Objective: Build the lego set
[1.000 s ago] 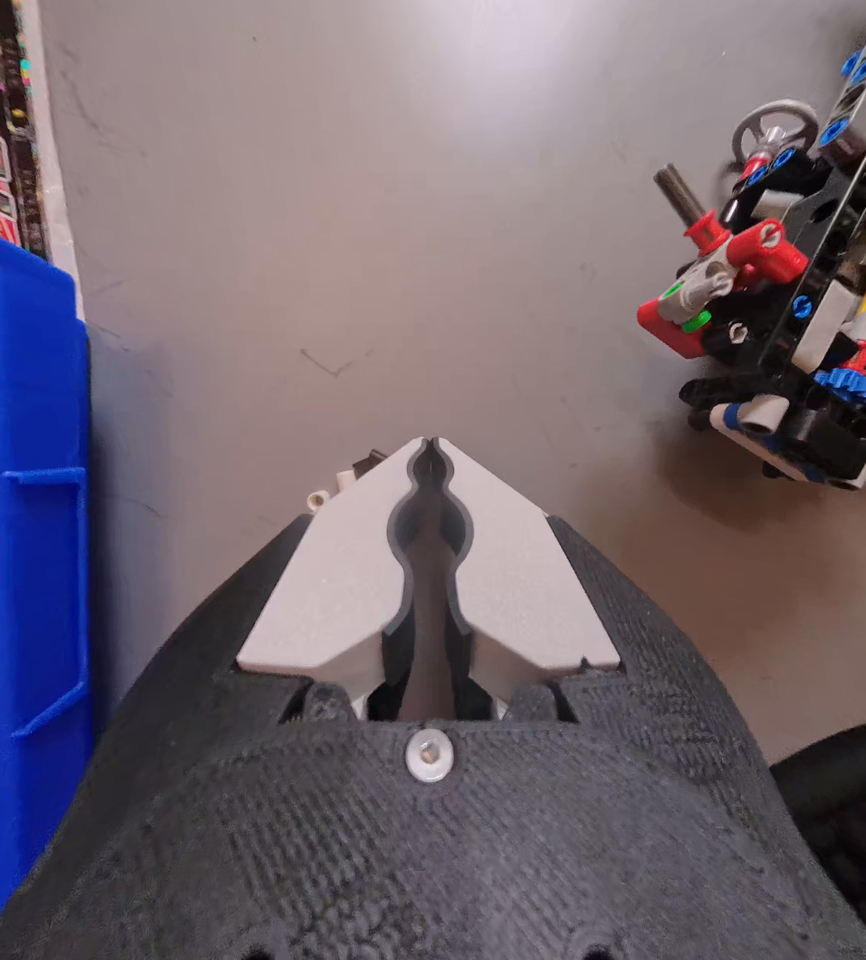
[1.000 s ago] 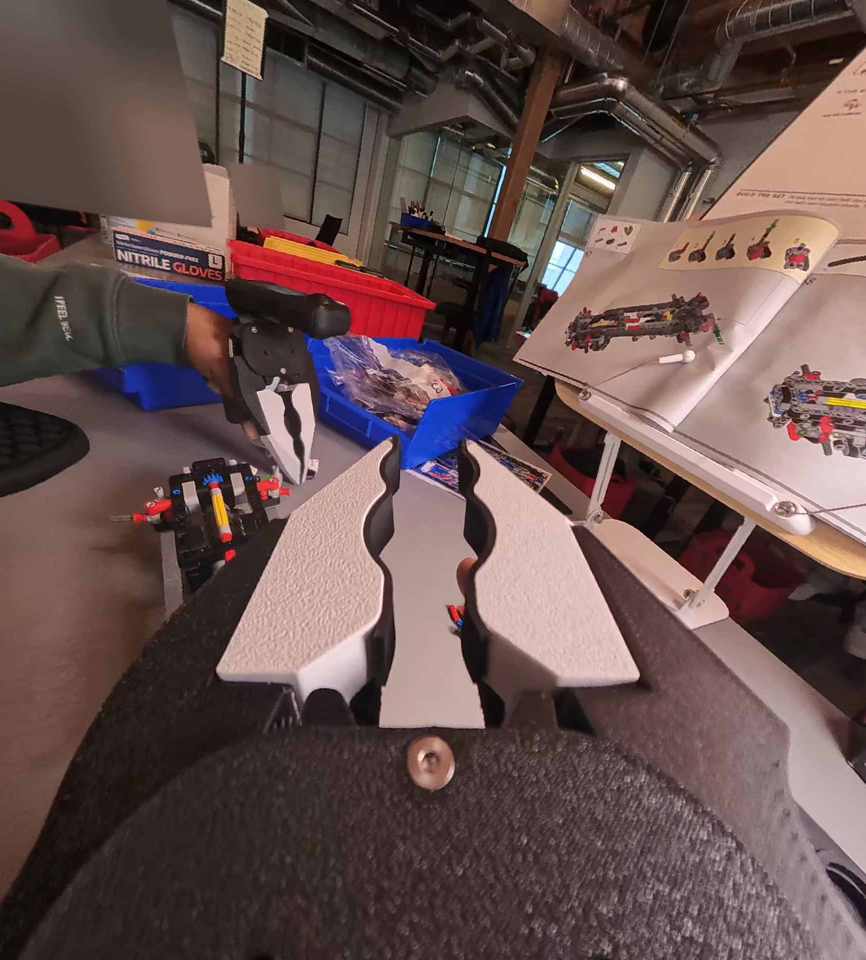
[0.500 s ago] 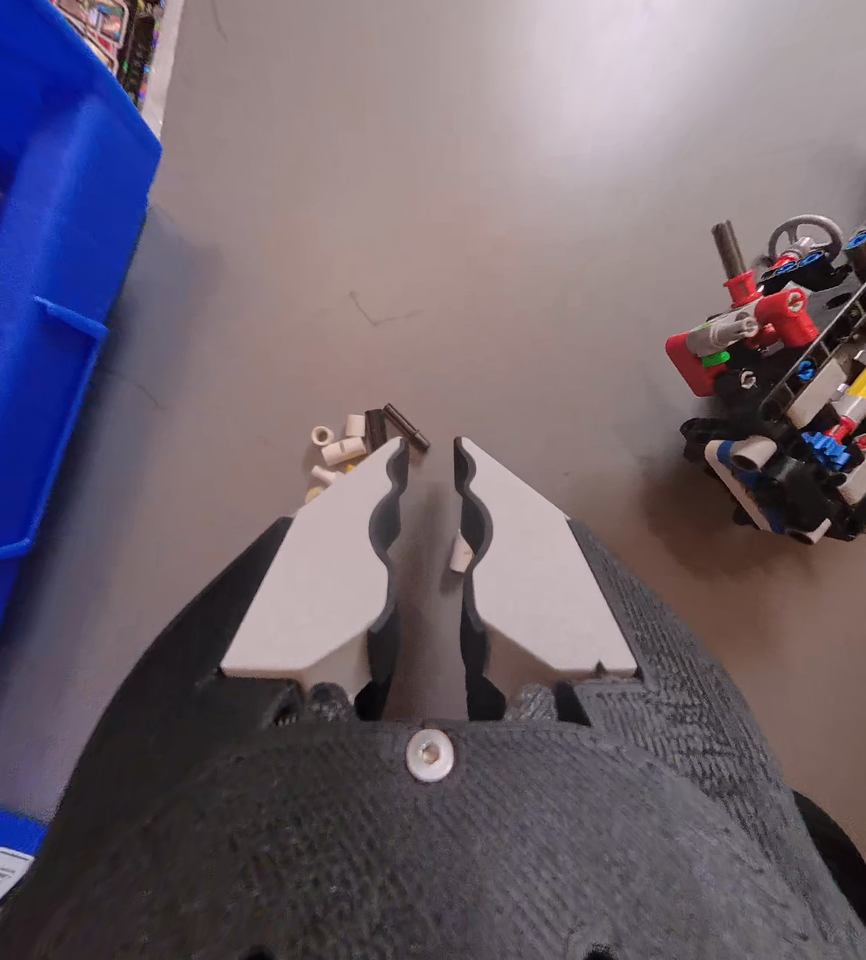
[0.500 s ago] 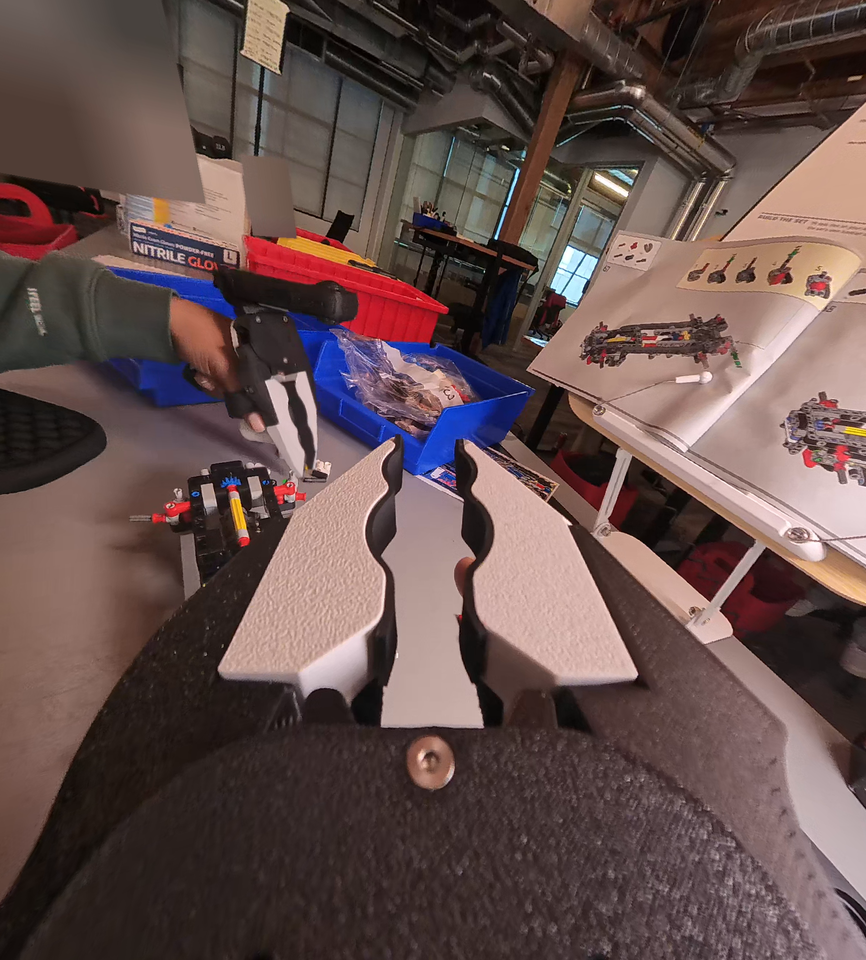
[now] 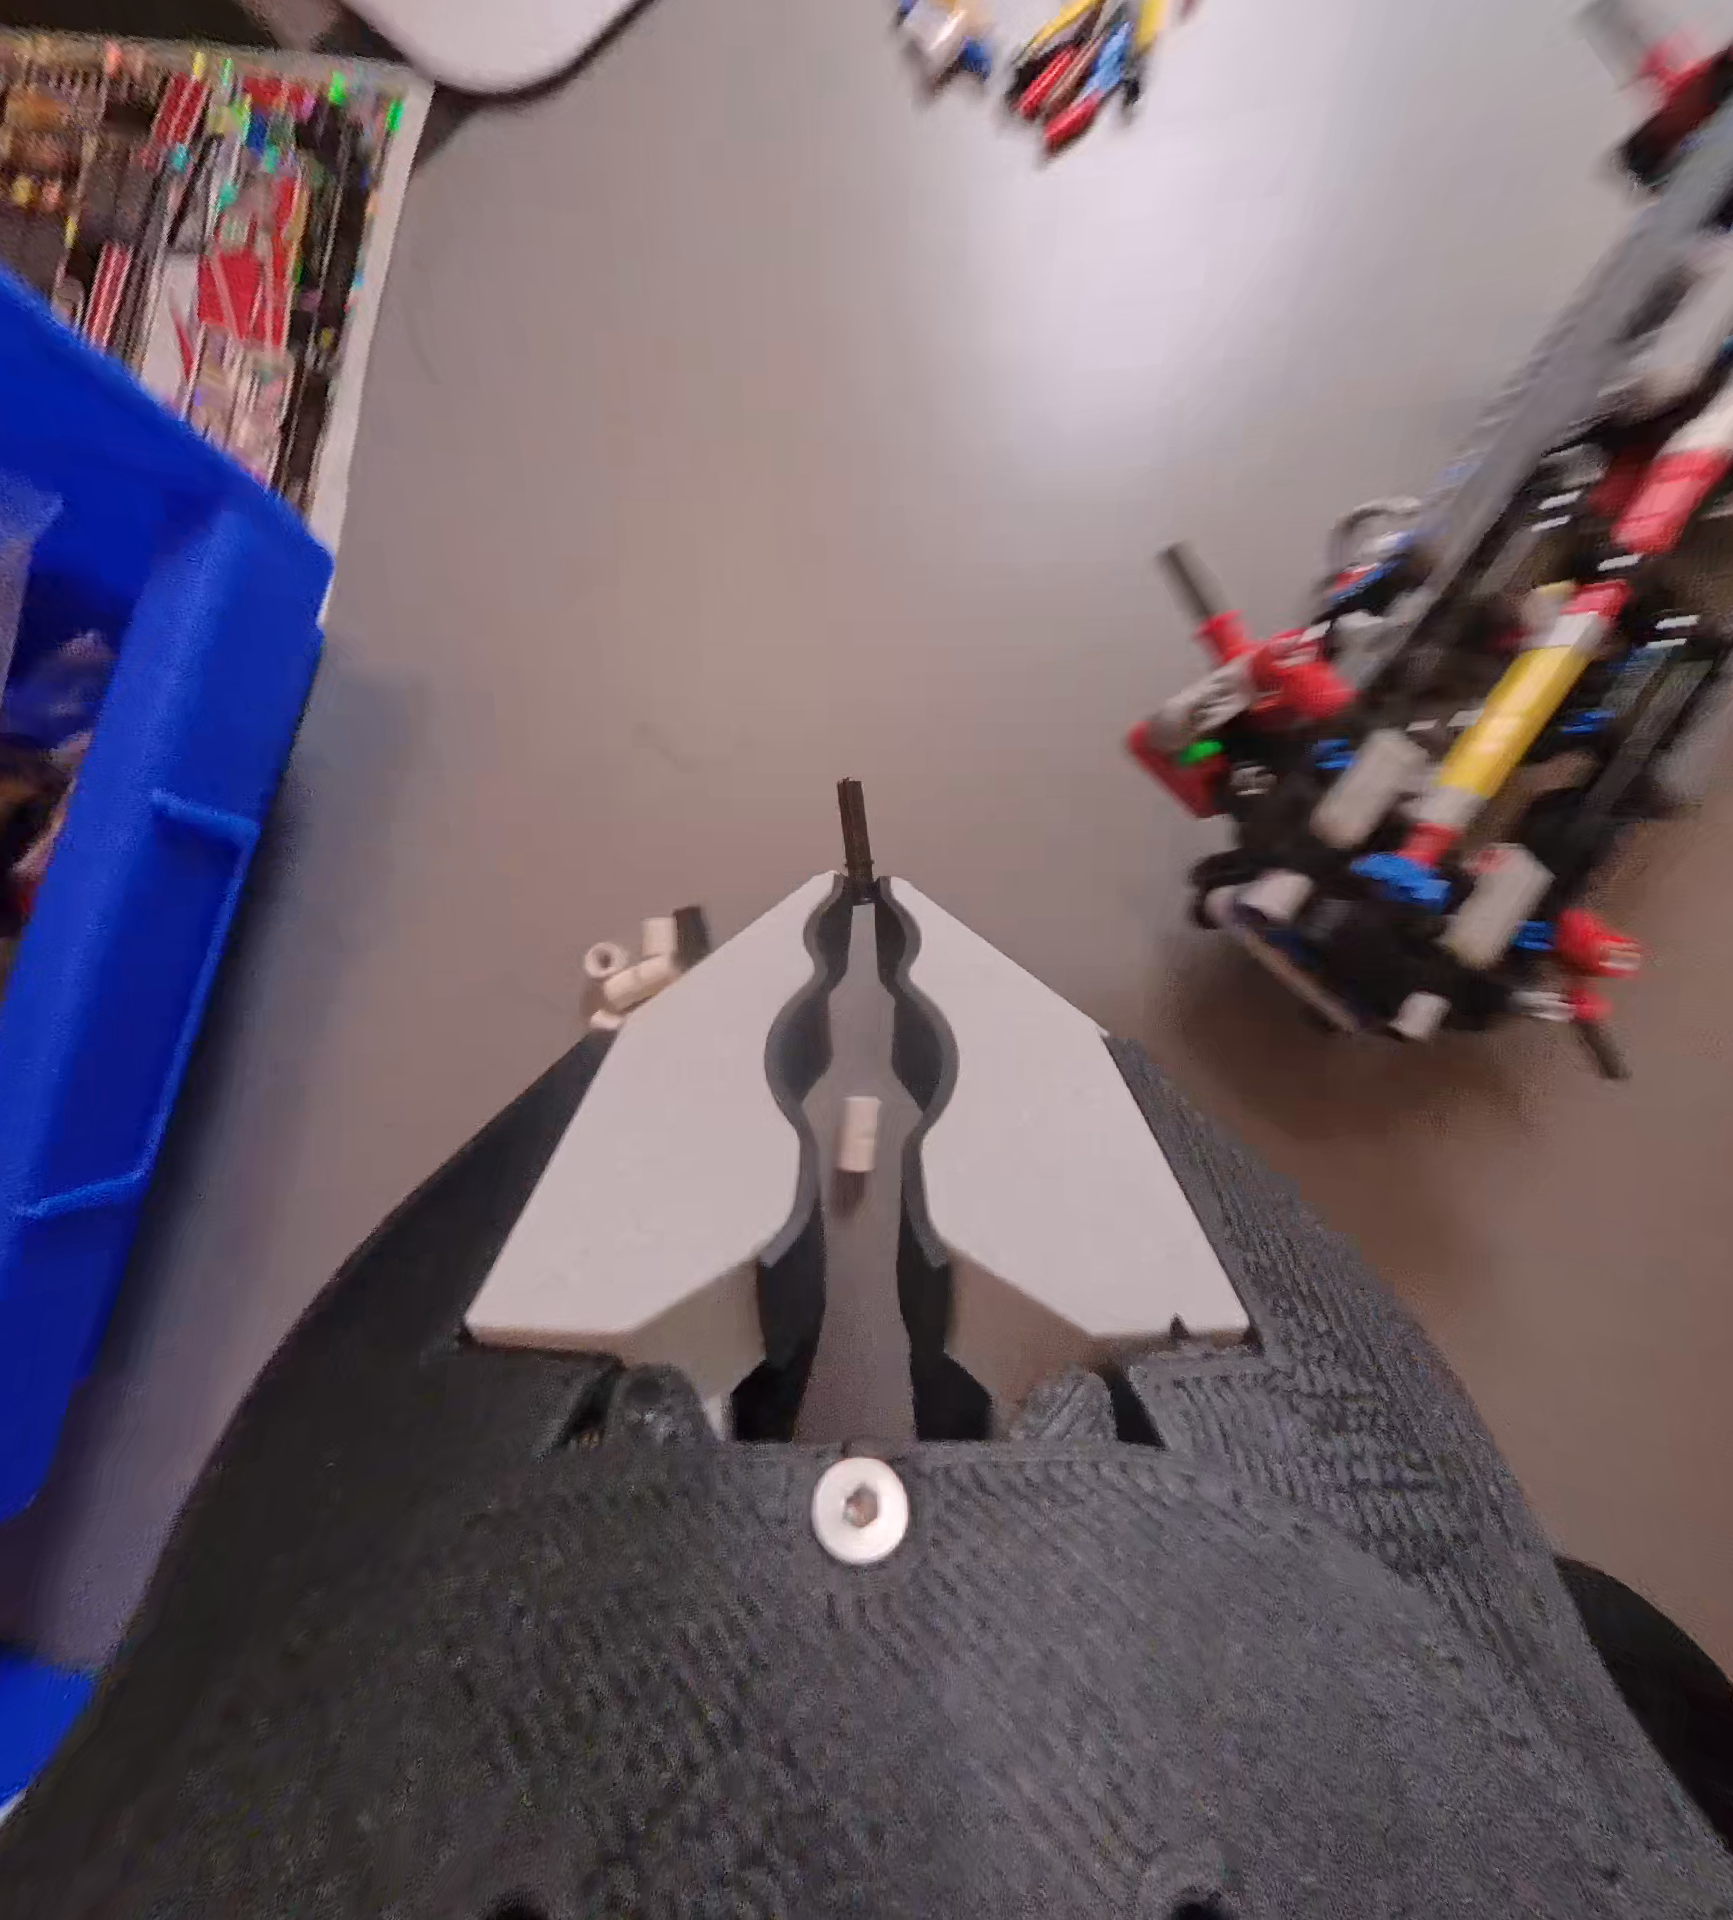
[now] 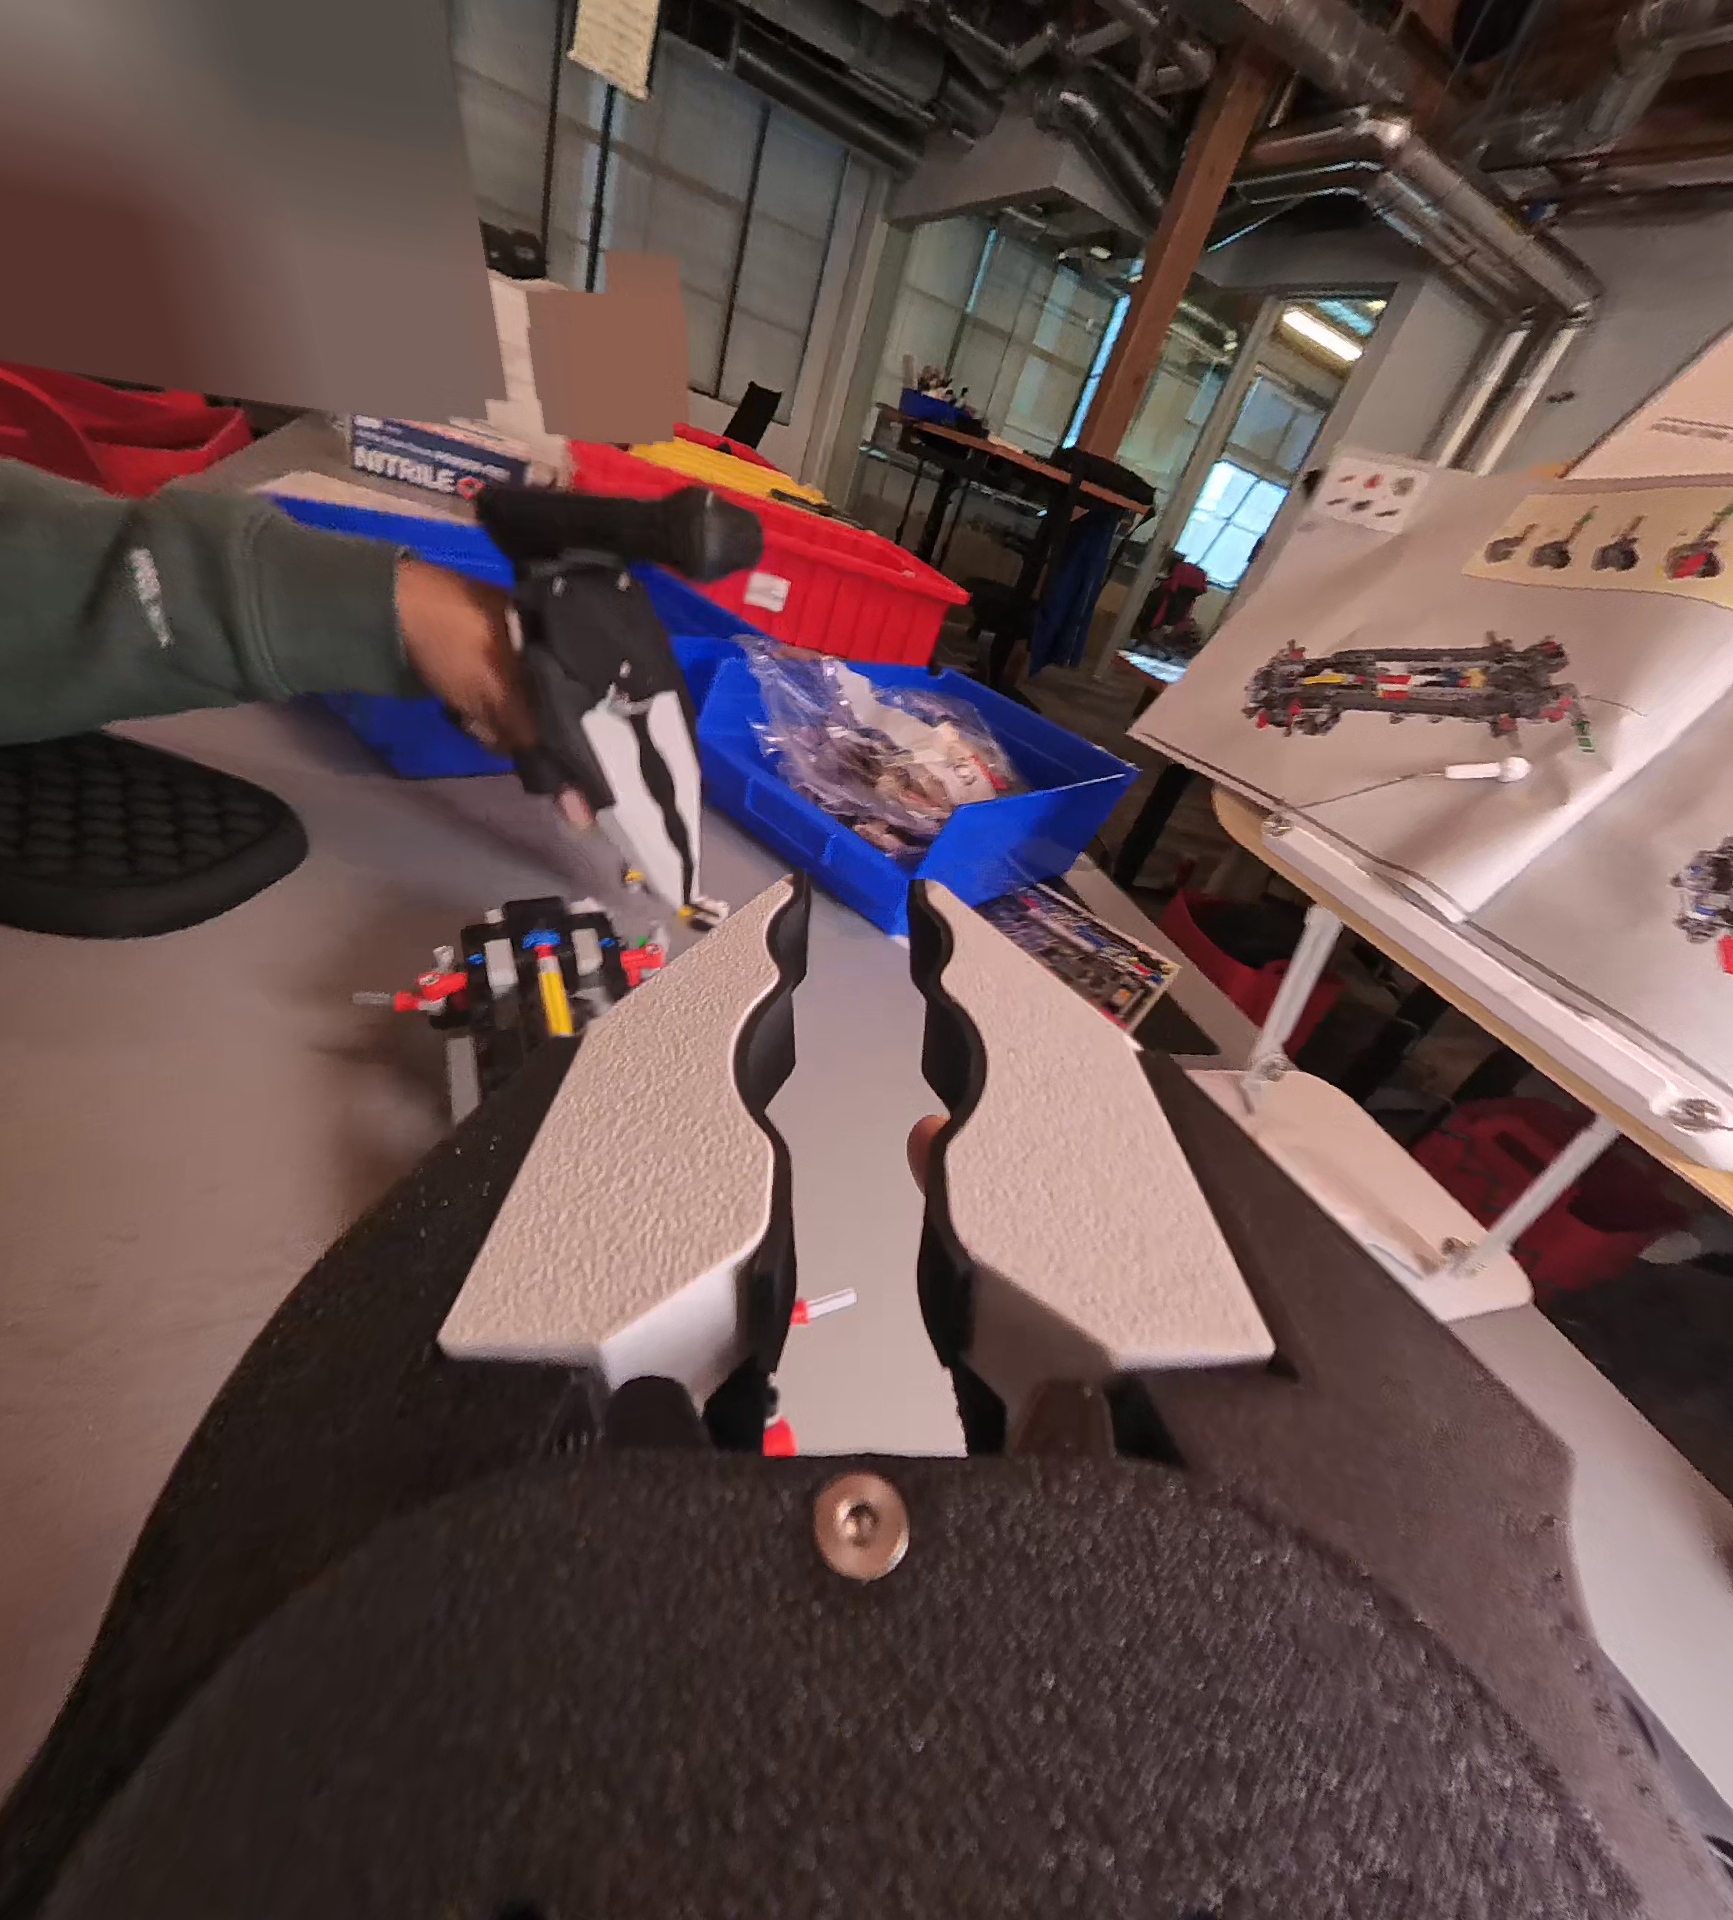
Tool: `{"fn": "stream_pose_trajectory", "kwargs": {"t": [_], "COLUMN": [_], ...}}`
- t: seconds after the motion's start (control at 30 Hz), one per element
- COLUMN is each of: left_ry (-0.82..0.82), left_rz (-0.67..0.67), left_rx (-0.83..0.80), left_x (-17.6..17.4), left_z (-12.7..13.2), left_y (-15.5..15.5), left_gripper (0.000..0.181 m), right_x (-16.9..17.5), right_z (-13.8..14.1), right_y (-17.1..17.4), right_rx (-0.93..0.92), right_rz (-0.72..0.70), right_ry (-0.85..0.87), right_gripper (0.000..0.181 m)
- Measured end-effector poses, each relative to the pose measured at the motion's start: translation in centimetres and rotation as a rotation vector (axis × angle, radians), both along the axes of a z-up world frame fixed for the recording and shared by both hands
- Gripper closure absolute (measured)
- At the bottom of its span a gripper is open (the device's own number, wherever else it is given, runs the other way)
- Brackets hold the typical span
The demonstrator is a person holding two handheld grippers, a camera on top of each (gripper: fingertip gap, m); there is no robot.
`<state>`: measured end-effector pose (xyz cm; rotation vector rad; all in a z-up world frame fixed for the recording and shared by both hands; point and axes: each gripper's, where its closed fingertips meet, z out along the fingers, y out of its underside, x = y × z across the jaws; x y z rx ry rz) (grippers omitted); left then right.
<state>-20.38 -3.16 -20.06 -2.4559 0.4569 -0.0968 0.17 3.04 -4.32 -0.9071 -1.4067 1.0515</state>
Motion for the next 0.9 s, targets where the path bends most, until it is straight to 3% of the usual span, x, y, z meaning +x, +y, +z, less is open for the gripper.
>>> {"fn": "stream_pose_trajectory", "kwargs": {"t": [0.03, 0.13, 0.2, 0.37, 0.73, 0.8, 0.83, 0.9], "left_ry": [-0.051, -0.243, -0.317, -0.311, -0.356, -0.386, -0.376, -0.376], "left_rz": [-0.047, -0.203, -0.323, -0.540, -0.665, -0.631, -0.601, -0.539], "left_rx": [0.043, 0.119, 0.113, 0.038, 0.060, 0.119, 0.150, 0.238], "left_x": [1.3, 6.9, 11.0, 17.8, 22.5, 22.8, 22.4, 21.1], "left_z": [1.5, 5.9, 7.5, 7.0, 6.6, 7.1, 7.2, 8.3], "left_y": [-0.3, -2.0, -3.6, -6.2, -7.3, -6.8, -6.4, -6.1], "left_gripper": [0.179, 0.179, 0.179, 0.178, 0.178, 0.178, 0.168, 0.157], "right_x": [-0.1, -0.7, -1.3, -1.7, 1.5, 2.5, 3.4, 5.8], "right_z": [-0.4, -2.6, -4.3, -7.1, -8.8, -8.6, -8.5, -8.9], "right_y": [-0.8, -4.3, -6.8, -11.0, -13.5, -12.8, -12.0, -8.3], "right_rx": [0.010, 0.089, 0.172, 0.298, 0.242, 0.202, 0.179, 0.121], "right_rz": [0.036, 0.154, 0.213, 0.301, 0.324, 0.287, 0.258, 0.118], "right_ry": [-0.029, -0.133, -0.190, -0.285, -0.370, -0.358, -0.366, -0.396], "right_gripper": [0.165, 0.164, 0.161, 0.160, 0.181, 0.181, 0.181, 0.181]}}
